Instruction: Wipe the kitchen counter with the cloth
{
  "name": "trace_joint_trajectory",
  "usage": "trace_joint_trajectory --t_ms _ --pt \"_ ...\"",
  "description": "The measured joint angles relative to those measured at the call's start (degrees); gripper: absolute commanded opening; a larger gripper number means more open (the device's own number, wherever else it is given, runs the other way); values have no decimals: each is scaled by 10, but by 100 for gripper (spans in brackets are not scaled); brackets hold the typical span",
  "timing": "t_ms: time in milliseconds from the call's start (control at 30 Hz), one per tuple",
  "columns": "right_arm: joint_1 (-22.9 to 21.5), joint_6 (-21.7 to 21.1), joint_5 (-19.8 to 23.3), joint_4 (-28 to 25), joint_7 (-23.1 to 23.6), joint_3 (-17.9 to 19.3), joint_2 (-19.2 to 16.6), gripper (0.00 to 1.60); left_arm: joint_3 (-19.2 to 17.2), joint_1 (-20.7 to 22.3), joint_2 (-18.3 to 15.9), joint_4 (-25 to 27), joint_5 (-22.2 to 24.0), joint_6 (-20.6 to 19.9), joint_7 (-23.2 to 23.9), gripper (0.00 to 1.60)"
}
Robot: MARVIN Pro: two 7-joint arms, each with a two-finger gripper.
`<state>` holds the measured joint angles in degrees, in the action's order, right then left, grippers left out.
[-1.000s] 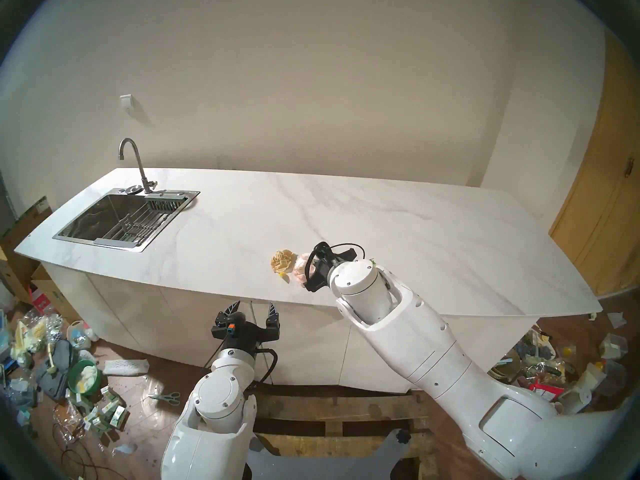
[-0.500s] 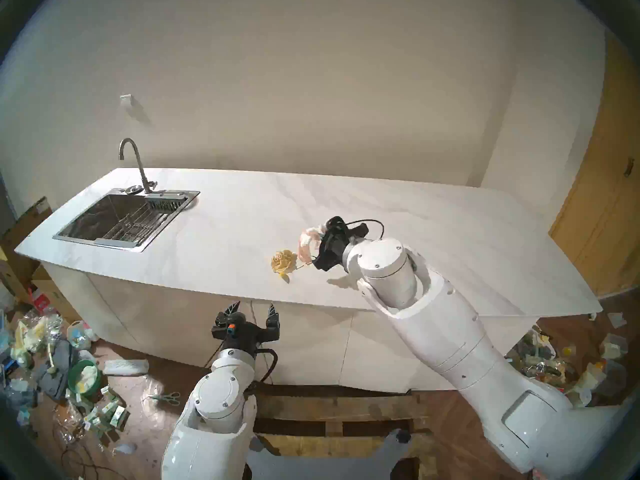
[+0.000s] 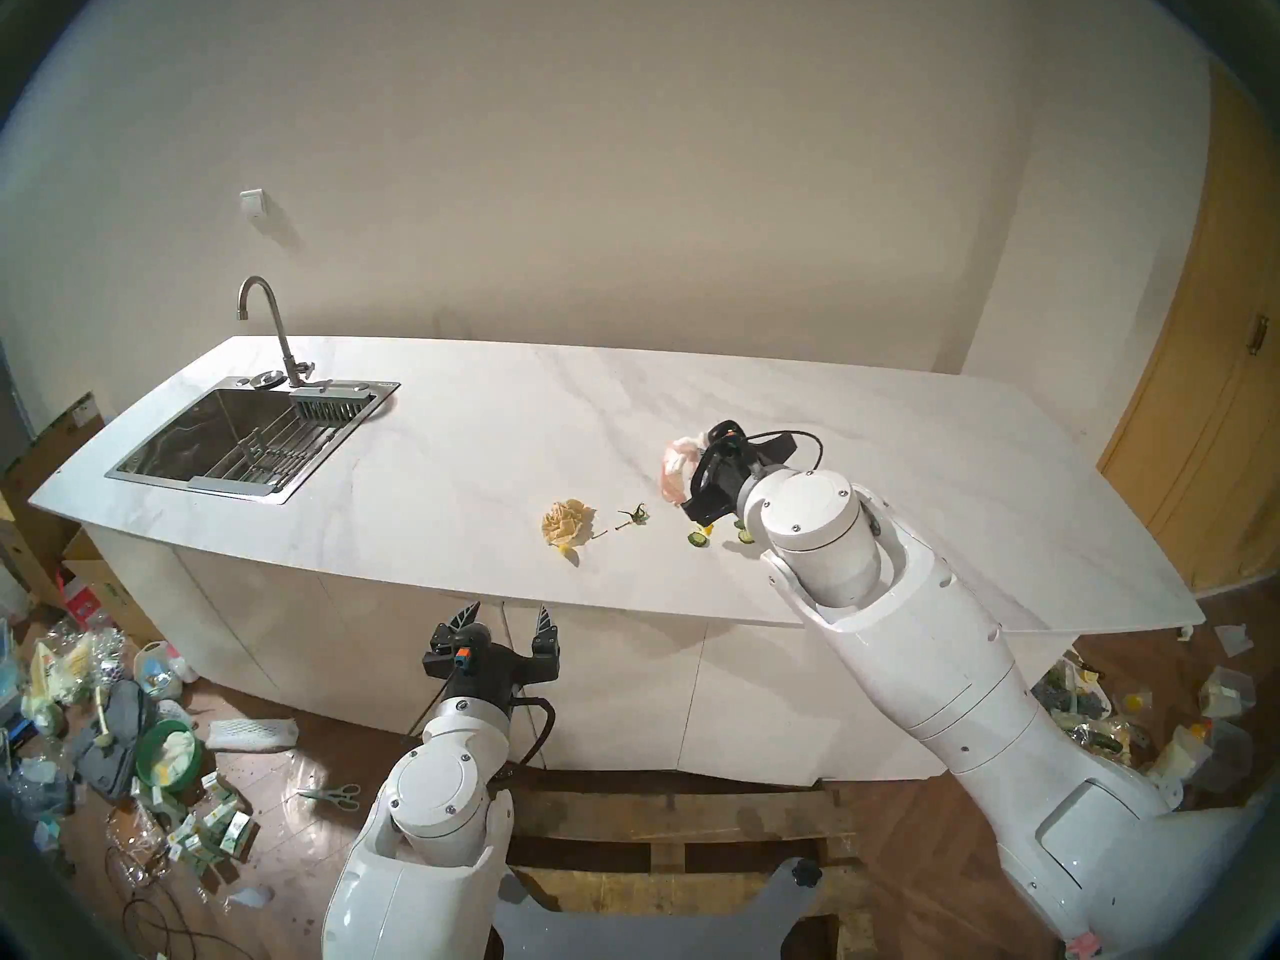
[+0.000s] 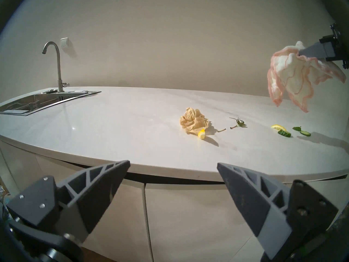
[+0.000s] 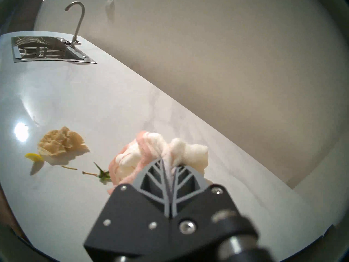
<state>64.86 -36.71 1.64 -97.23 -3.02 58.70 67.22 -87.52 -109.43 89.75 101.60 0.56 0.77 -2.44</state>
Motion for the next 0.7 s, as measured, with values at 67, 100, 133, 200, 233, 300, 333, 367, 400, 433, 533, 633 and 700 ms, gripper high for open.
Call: trace_joint_trajectory --t_ms 67,100,133,200,233,300,333,367,400,433,533,633,700 --pt "-4 0 -7 14 -4 4 -5 0 0 0 0 0 0 0 0 160" --pt "-6 0 -10 21 -5 5 -8 0 0 0 0 0 0 0 0 160" --pt "-8 0 -14 30 -6 6 -12 0 0 0 0 0 0 0 0 160" --pt "-13 1 -21 47 -6 8 -21 0 0 0 0 0 0 0 0 160" --pt "-14 1 -24 52 -6 8 -24 0 0 0 0 0 0 0 0 160" --pt "-22 4 -34 82 -5 9 -38 0 0 0 0 0 0 0 0 160" --pt "-22 4 -35 85 -5 9 -39 0 0 0 0 0 0 0 0 160" --pt "-26 7 -41 101 -2 10 -47 0 0 0 0 -1 0 0 0 160" --pt "-29 9 -46 112 1 9 -53 0 0 0 0 -1 0 0 0 160" --pt "-32 10 -52 120 5 7 -59 0 0 0 0 -1 0 0 0 160" --pt "-38 15 -68 137 18 1 -74 0 0 0 0 -1 0 0 0 160" --pt "-46 25 -100 154 45 -9 -98 0 0 0 0 -1 0 0 0 160" --pt "-49 34 -120 161 62 -17 -110 0 0 0 0 -1 0 0 0 160"
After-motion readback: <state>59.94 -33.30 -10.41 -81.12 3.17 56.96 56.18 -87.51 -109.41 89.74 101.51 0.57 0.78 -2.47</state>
